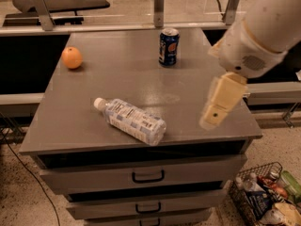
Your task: Move blue plastic bottle near orange
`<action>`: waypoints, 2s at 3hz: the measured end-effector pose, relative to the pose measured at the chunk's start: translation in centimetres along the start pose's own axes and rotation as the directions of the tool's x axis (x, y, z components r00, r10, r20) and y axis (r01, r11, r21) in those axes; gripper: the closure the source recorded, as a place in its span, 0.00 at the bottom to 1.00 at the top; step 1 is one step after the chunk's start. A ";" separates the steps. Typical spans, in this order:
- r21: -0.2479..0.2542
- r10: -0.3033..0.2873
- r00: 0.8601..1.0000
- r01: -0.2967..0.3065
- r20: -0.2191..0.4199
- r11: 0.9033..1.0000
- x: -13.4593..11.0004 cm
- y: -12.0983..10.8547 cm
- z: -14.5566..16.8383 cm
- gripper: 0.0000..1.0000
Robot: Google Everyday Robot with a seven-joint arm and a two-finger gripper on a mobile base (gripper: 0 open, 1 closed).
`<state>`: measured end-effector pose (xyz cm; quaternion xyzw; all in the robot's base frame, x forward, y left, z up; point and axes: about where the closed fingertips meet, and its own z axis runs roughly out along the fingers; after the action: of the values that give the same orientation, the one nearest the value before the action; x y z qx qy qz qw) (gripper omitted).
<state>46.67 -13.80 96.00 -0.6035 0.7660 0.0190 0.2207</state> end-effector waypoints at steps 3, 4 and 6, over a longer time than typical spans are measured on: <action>-0.157 0.110 0.990 -0.094 0.093 0.983 -9.1 2.5 9.0 0.00; -0.169 0.138 0.987 -0.122 0.086 0.978 -10.2 3.6 11.4 0.00; -0.151 0.187 0.979 -0.173 0.081 0.973 -11.0 5.4 14.6 0.17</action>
Offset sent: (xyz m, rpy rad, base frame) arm 0.0285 0.1354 -0.0623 0.1939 0.2291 -0.0111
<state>48.11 2.08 85.51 -0.5443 0.8029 0.1225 0.2101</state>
